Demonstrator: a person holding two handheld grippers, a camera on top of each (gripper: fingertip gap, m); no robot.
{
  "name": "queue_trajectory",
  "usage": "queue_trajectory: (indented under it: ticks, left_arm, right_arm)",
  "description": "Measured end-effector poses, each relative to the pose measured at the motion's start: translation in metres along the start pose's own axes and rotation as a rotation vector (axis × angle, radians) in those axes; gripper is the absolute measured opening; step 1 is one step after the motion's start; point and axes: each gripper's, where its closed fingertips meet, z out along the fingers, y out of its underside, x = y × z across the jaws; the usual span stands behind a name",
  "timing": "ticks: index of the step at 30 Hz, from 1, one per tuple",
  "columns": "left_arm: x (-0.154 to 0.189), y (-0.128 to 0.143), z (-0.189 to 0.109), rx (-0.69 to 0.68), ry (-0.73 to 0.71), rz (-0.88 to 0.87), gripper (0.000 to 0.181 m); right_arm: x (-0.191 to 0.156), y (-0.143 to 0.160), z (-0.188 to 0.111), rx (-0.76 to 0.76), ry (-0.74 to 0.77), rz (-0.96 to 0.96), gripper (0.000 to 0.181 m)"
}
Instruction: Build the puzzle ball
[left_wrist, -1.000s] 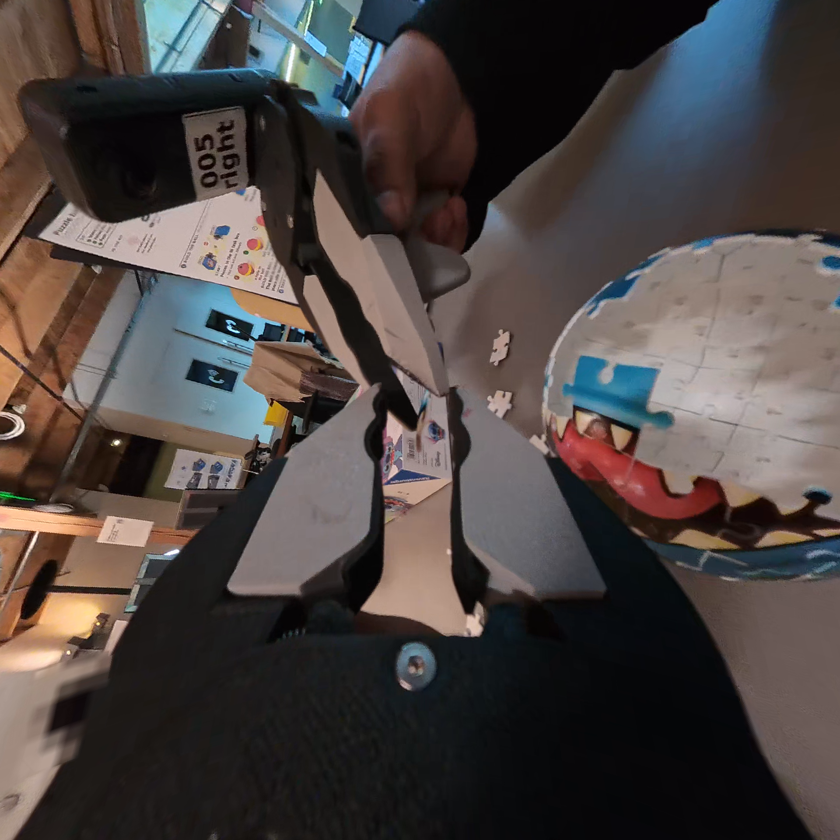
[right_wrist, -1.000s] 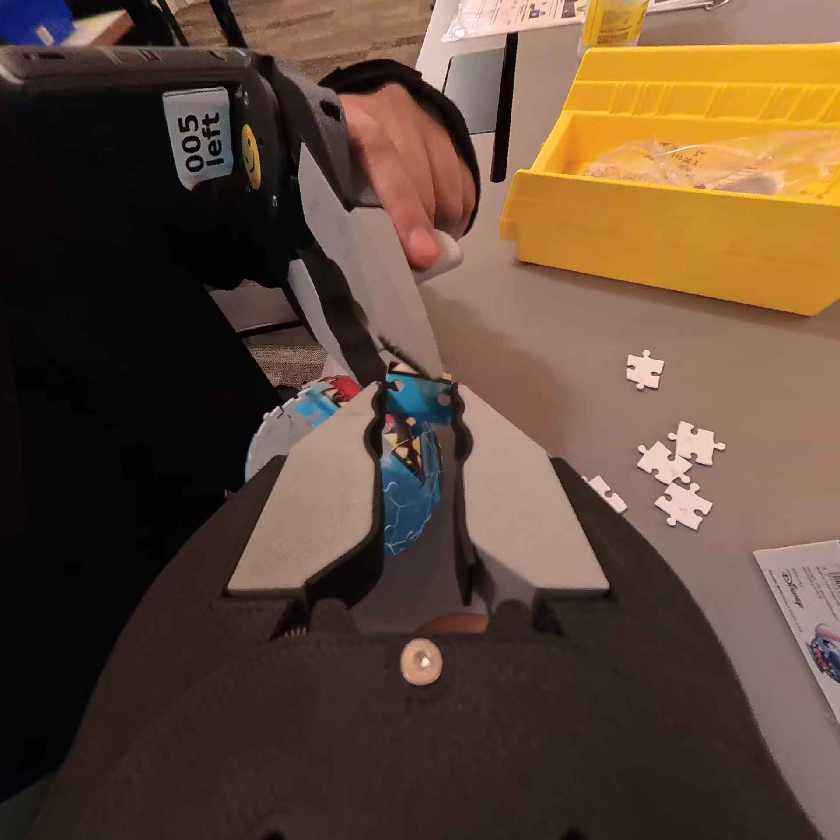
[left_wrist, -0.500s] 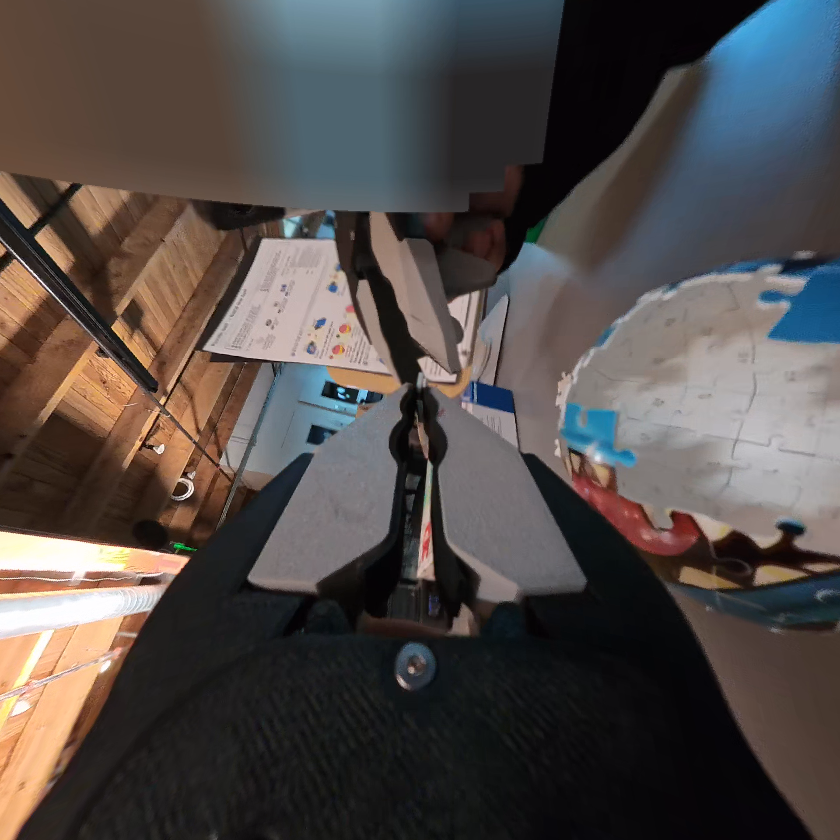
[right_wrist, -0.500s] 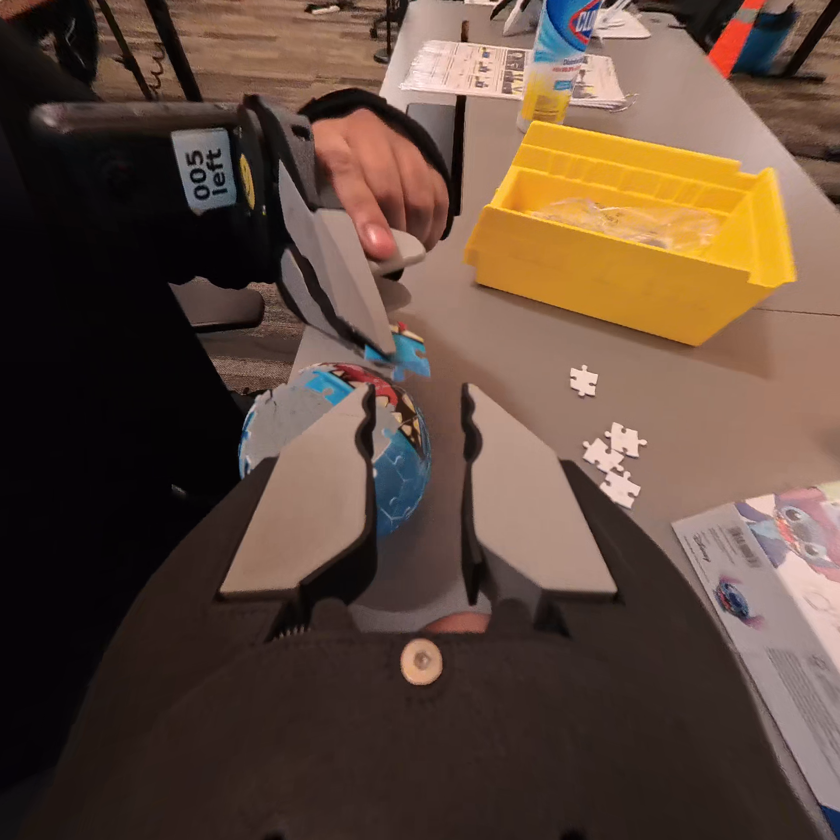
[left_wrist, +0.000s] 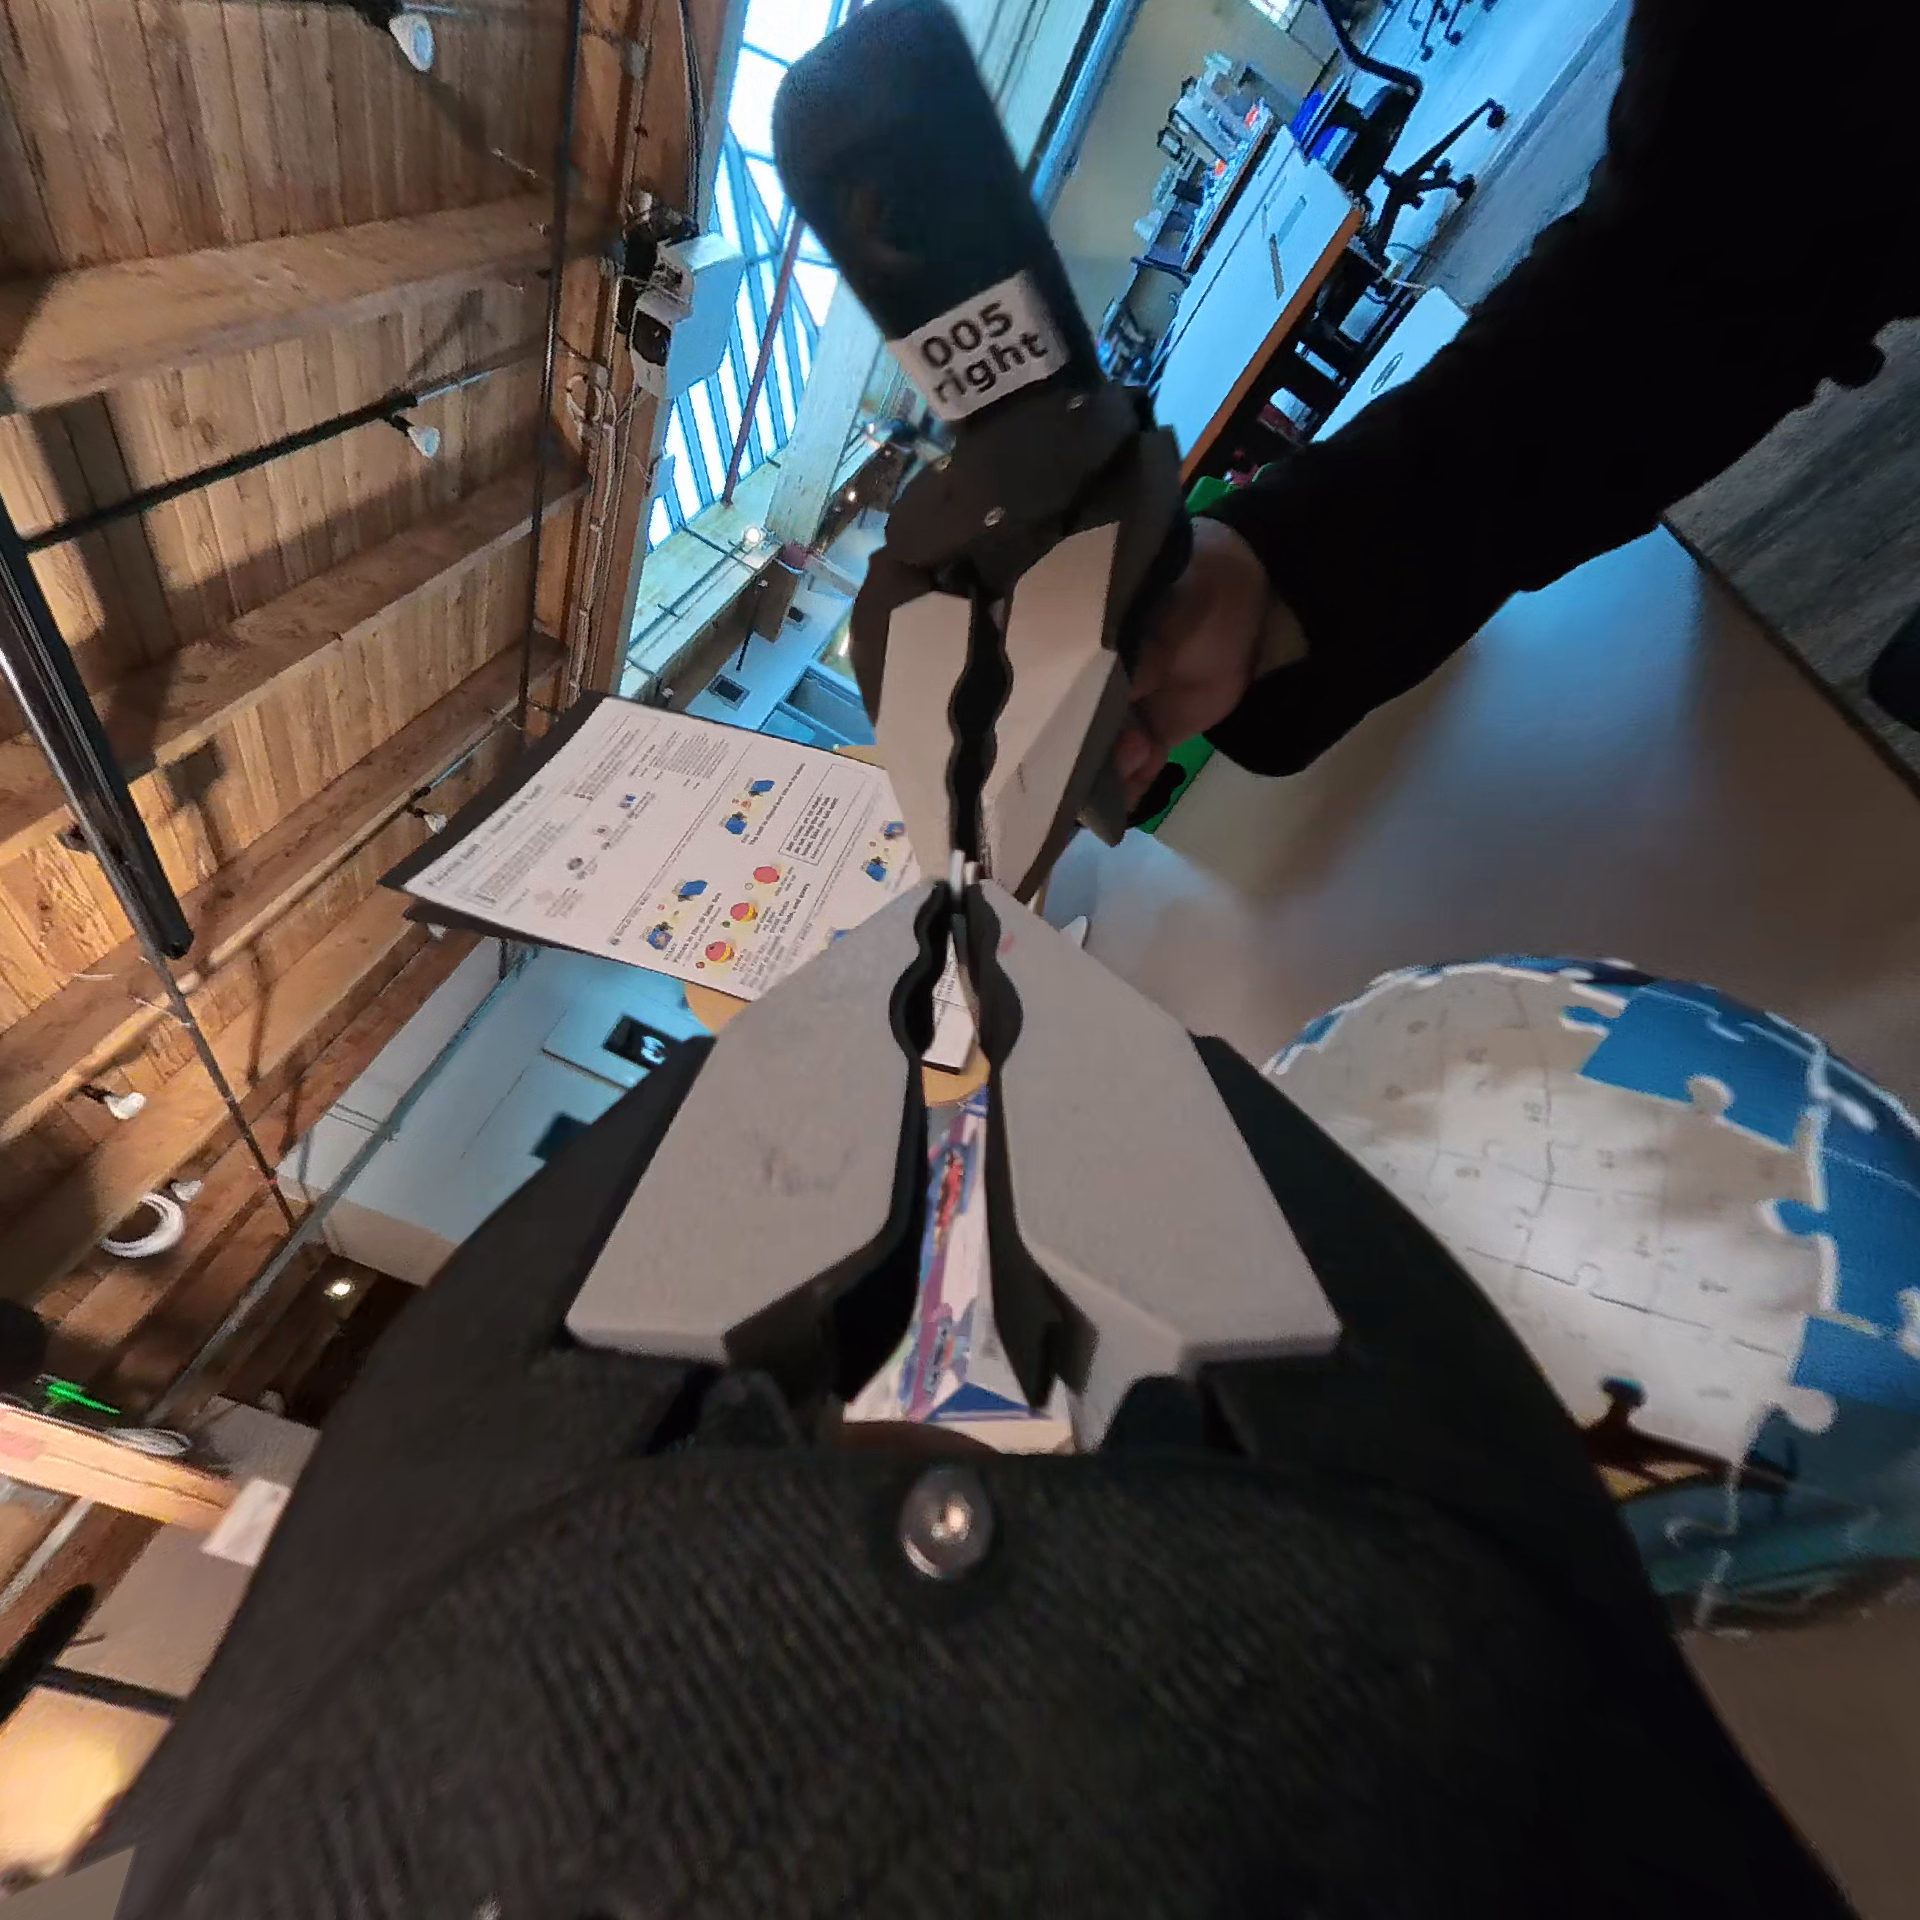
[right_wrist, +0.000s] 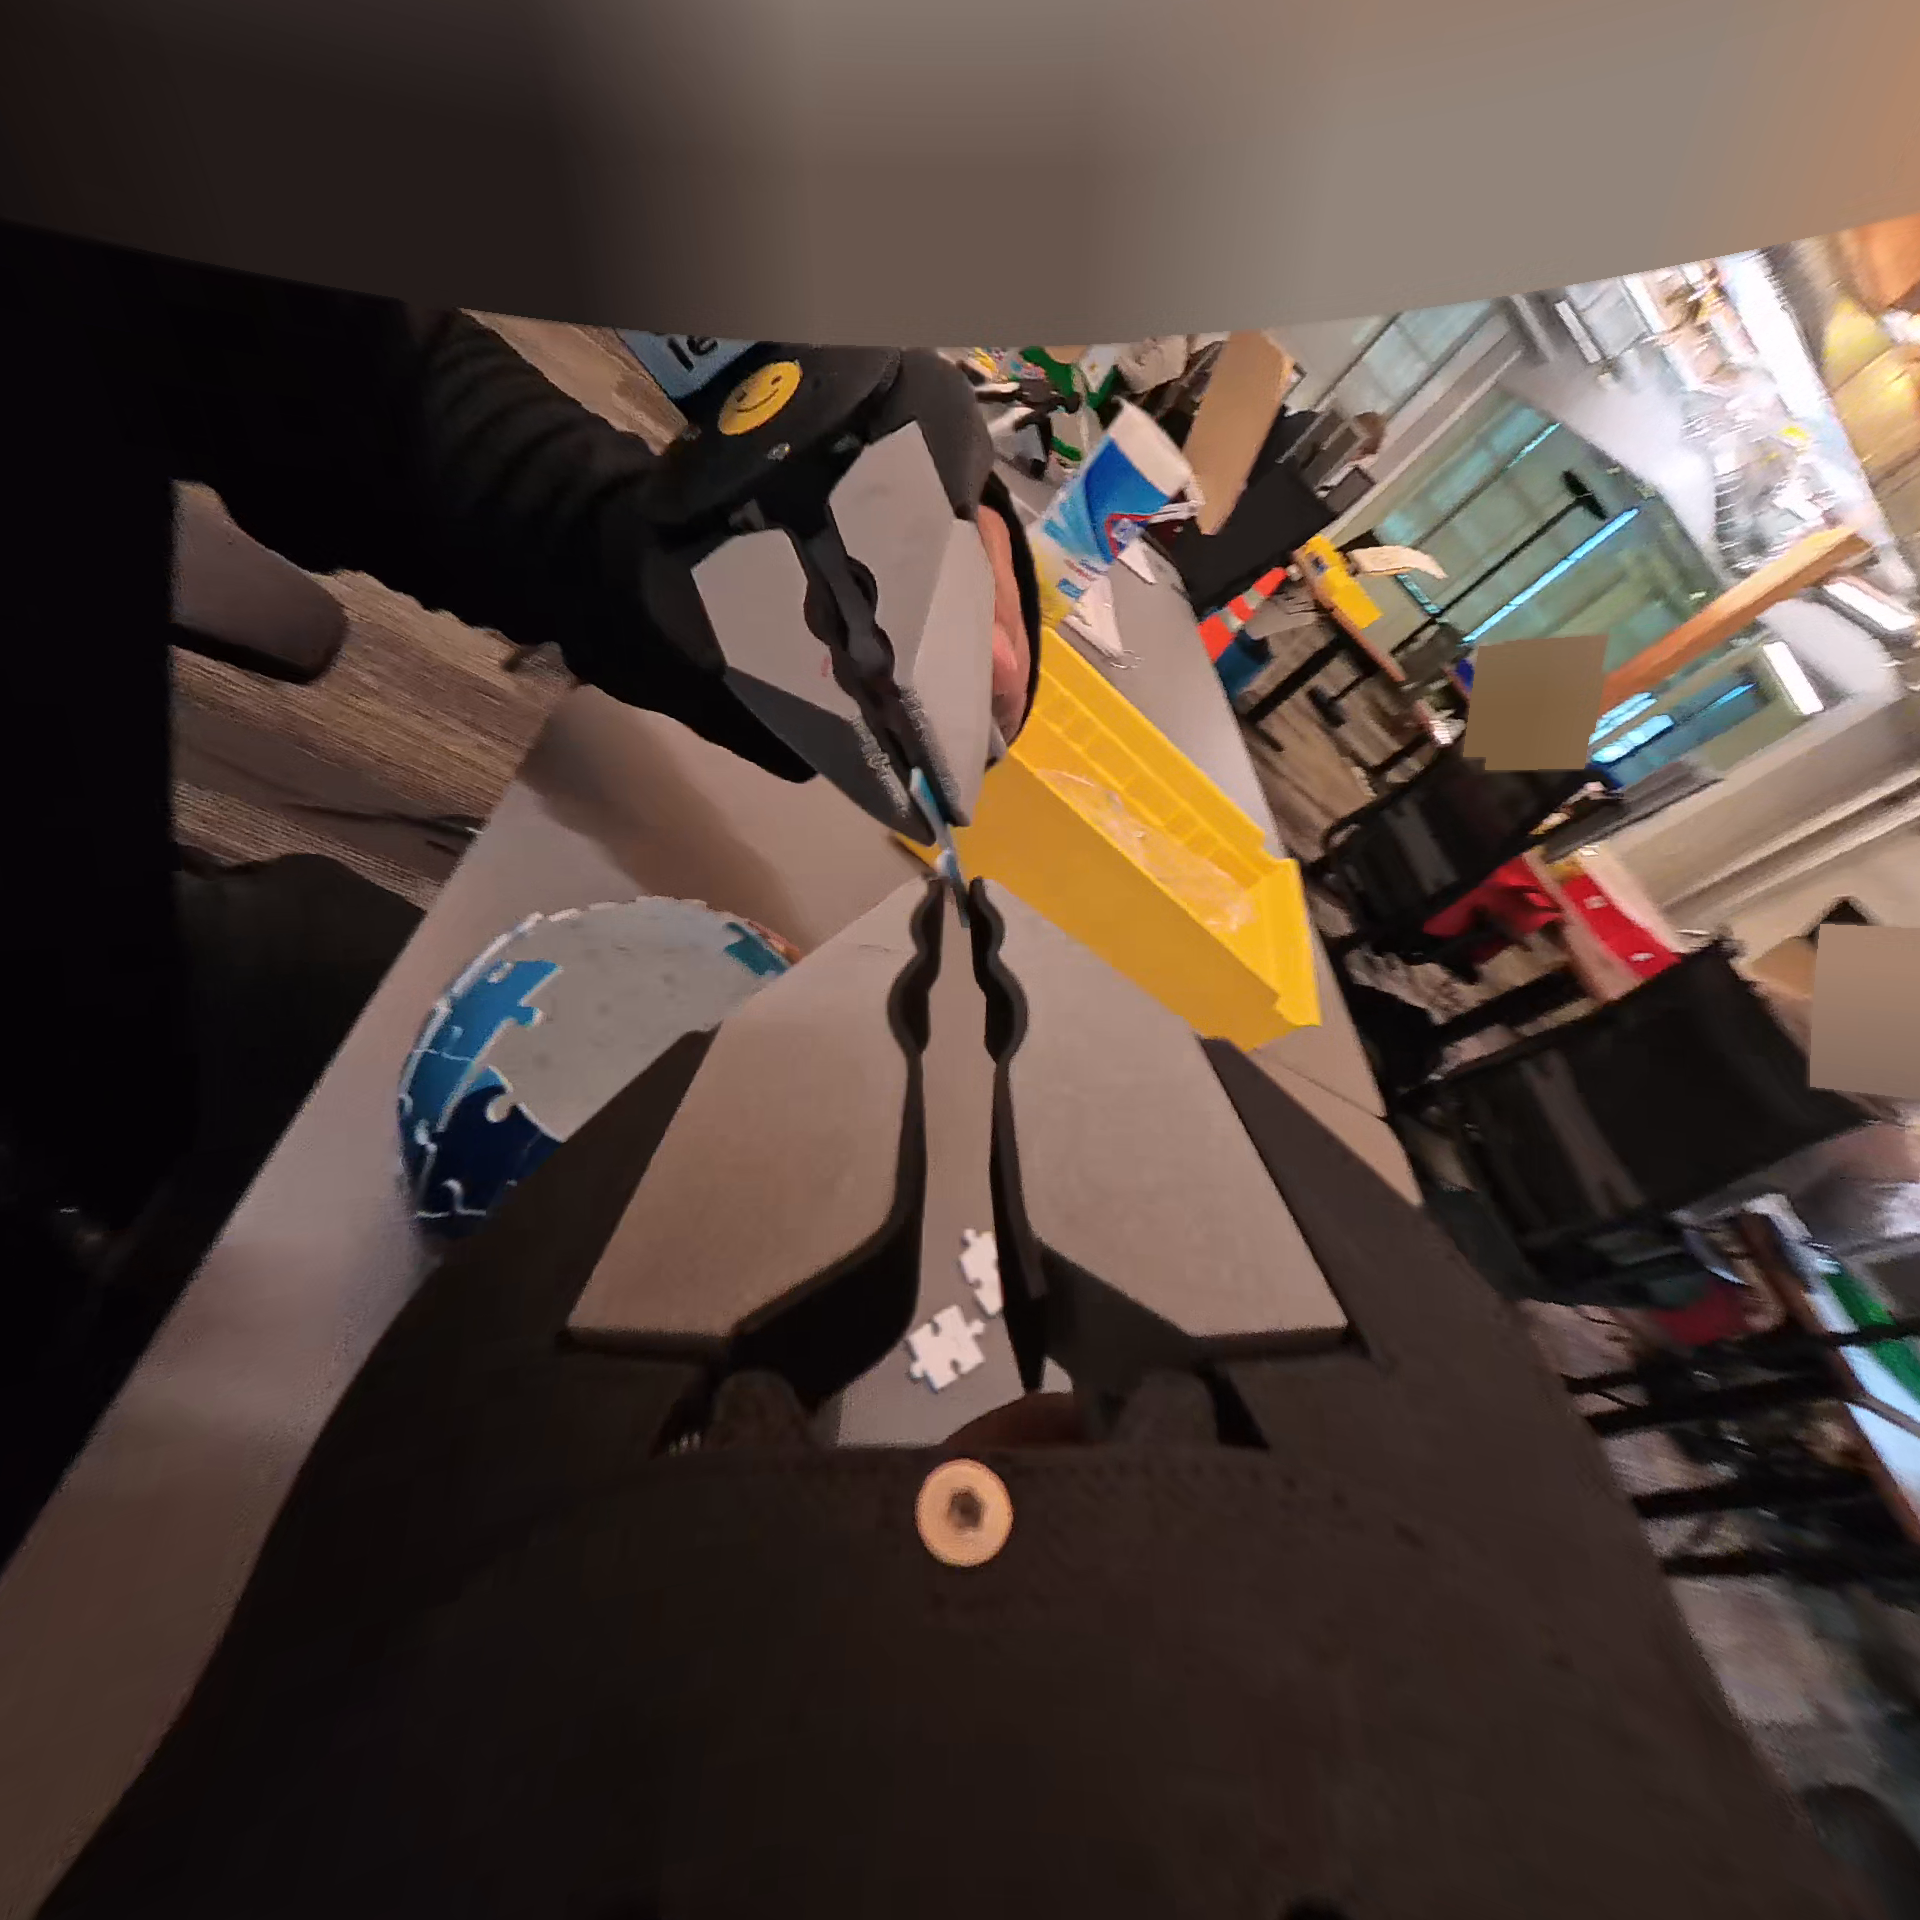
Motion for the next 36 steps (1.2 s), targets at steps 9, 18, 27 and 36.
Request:
queue_trajectory:
  ticks: [9,18,27,36]
  left_arm:
    - [-0.006,0.023,-0.026,-0.14,0.048,-0.319,0.023]
    - [0.028,0.047,-0.051,-0.337,0.125,-0.531,0.025]
    - [0.029,0.057,-0.057,-0.258,0.106,-0.587,0.025]
    - [0.029,0.067,-0.061,-0.224,0.116,-0.641,0.024]
  right_arm:
    - [-0.007,0.024,0.002,-0.148,-0.041,-0.069,0.0]
    - [-0.013,0.054,0.011,-0.33,-0.063,-0.191,0.0]
    - [-0.026,0.057,0.014,-0.254,-0.068,-0.302,0.0]
    - [-0.019,0.065,0.02,-0.23,-0.051,-0.32,0.0]
